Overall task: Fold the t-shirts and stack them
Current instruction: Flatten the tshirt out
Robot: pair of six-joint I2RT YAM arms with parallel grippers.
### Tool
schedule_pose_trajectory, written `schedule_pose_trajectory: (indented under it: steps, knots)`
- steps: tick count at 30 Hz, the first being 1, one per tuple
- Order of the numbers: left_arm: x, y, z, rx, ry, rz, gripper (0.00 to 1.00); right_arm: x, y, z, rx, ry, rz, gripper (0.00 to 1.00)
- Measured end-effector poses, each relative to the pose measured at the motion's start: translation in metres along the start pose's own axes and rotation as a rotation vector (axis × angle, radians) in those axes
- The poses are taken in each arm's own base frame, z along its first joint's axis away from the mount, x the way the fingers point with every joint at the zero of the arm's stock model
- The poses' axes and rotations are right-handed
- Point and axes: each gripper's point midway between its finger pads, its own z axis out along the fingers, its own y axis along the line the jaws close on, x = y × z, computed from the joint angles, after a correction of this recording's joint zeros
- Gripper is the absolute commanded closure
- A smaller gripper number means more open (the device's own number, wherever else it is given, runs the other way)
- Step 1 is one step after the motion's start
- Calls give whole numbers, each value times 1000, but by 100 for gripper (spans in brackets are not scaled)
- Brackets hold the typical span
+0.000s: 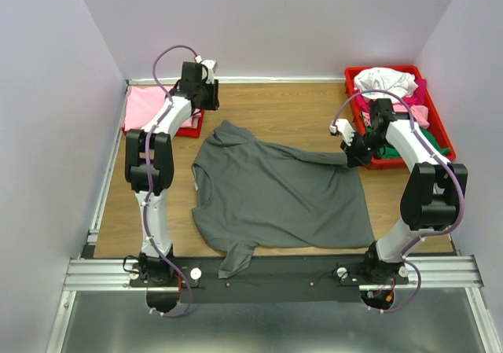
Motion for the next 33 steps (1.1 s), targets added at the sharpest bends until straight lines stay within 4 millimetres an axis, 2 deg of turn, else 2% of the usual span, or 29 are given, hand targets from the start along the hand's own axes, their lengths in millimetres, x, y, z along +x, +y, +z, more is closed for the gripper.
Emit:
schedule_pose_trajectory:
  steps: [1, 3, 7, 8, 11, 14, 17, 18, 20, 21, 26, 31, 33]
  knots:
    - [-7, -1, 6, 20, -10, 0, 55, 0, 0, 0, -1, -1, 0, 100]
    - [-2, -5, 19, 59, 15, -5, 55, 0, 0, 0, -1, -2, 0, 100]
    - [38, -13, 42, 129, 122, -28, 55, -1, 0, 0, -2, -3, 0, 100]
    - [51, -15, 45, 144, 159, -38, 55, -1, 0, 0, -2, -4, 0, 100]
    - [74, -20, 48, 177, 225, -57, 54, -1, 0, 1, -3, -4, 1, 100]
    - [75, -23, 45, 193, 238, -61, 56, -1, 1, 1, -5, -5, 1, 99]
    - [76, -24, 47, 205, 246, -62, 71, -1, 1, 1, -6, -9, 1, 100]
    - [76, -25, 48, 212, 247, -62, 79, -1, 1, 1, -6, -9, 1, 100]
    - [77, -26, 49, 222, 248, -64, 89, -1, 1, 1, -6, -10, 1, 100]
    - [78, -28, 50, 231, 251, -71, 99, -1, 1, 1, -7, -10, 1, 100]
    - [72, -32, 49, 250, 240, -76, 100, -2, 1, 1, -7, -10, 1, 100]
    - [38, -34, 45, 252, 159, -72, 100, -2, 1, 1, -7, -11, 8, 100]
    - [18, -36, 37, 255, 109, -68, 100, -5, -1, -2, 0, -15, 11, 100]
